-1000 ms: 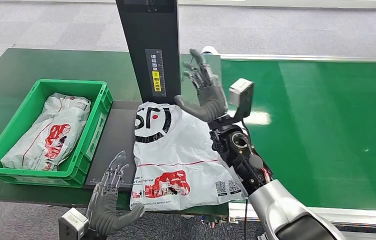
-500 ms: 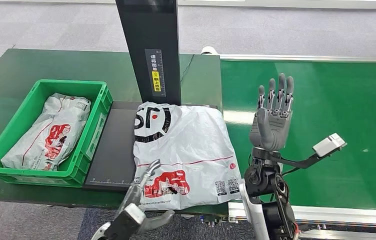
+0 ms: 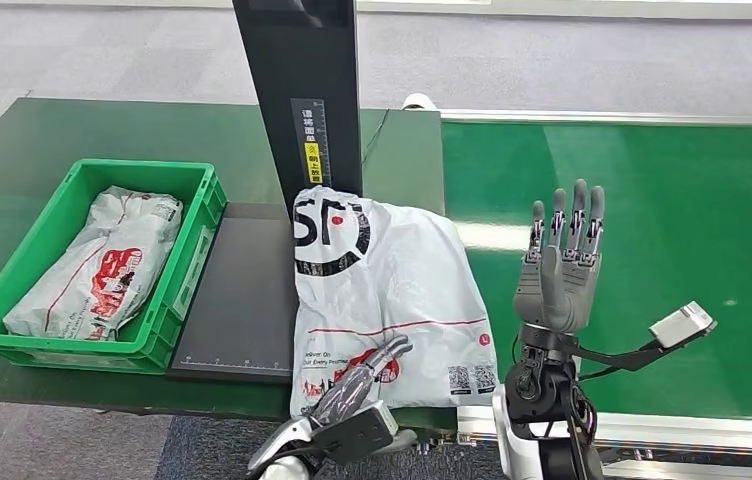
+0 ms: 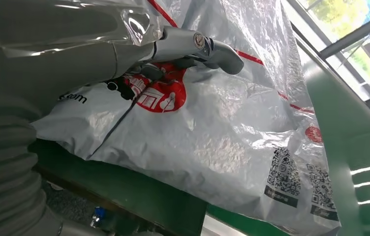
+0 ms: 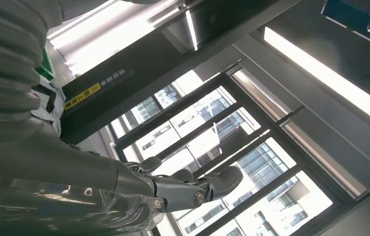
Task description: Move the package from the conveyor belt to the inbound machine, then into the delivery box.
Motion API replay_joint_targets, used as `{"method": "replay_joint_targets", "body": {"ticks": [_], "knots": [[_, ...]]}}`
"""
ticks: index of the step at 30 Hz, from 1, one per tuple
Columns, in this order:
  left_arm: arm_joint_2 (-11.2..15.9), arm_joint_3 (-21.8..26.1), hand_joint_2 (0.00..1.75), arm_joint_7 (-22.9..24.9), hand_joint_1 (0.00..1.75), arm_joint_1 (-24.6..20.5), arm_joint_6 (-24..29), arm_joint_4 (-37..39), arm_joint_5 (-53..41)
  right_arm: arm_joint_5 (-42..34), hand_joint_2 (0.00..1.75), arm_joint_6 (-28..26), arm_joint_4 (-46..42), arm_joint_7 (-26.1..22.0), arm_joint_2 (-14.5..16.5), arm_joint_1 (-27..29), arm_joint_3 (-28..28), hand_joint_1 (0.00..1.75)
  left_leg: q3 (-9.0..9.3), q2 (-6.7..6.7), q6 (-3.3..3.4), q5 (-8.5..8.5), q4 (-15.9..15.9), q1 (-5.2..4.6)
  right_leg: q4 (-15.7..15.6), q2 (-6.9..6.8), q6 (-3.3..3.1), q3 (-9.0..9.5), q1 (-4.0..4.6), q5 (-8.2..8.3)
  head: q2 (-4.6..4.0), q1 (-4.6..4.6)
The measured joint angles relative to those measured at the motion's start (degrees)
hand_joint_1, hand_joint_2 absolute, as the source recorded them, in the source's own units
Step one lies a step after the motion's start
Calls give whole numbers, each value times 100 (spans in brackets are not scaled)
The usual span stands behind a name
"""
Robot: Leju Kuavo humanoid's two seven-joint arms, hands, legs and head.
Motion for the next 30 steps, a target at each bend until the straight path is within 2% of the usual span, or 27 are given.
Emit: {"method": "replay_joint_targets", "body": {"ticks": [1,4,5,9,16,23,27,30], "knots": [[-4,-16,175,-9,37,-61,0,88,0,-11,175,12,-13,8,2,12,-13,0,7,0,0,0,0,0,0,0,0,8,0,0,0,1],[-24,-48,175,-37,158,-210,2,313,9,-28,175,22,-64,19,3,50,-52,0,30,-1,1,-1,0,0,-2,-2,1,33,-1,-3,0,1],[-32,-58,175,-58,164,-263,8,392,25,-29,175,25,-93,22,3,68,-66,0,37,-3,1,-1,0,-1,-2,-4,2,41,-1,-4,0,1],[-50,-86,175,-171,175,-451,110,680,89,-24,175,82,-250,71,6,159,-132,0,61,-5,1,-3,-1,-1,-3,-6,1,68,-1,-7,0,0],[-99,-91,175,-318,175,-631,394,989,176,44,175,202,-490,179,40,314,-283,0,75,-3,0,-2,-1,0,-3,-5,1,79,-1,-6,0,0],[-73,-6,175,-480,175,-643,414,1030,565,-30,175,313,-699,254,44,420,-522,0,73,-3,0,-3,-2,0,-3,-3,0,77,-1,-6,0,0],[-18,198,175,-661,175,-515,494,821,910,-22,175,351,-791,312,50,456,-647,0,72,5,-4,-5,-2,0,-3,3,-1,74,2,-5,0,0],[105,451,175,-814,175,-205,613,226,1288,-8,175,392,-828,333,53,504,-715,0,65,20,-6,-6,-2,3,-1,12,-4,60,8,-4,0,0]]}}
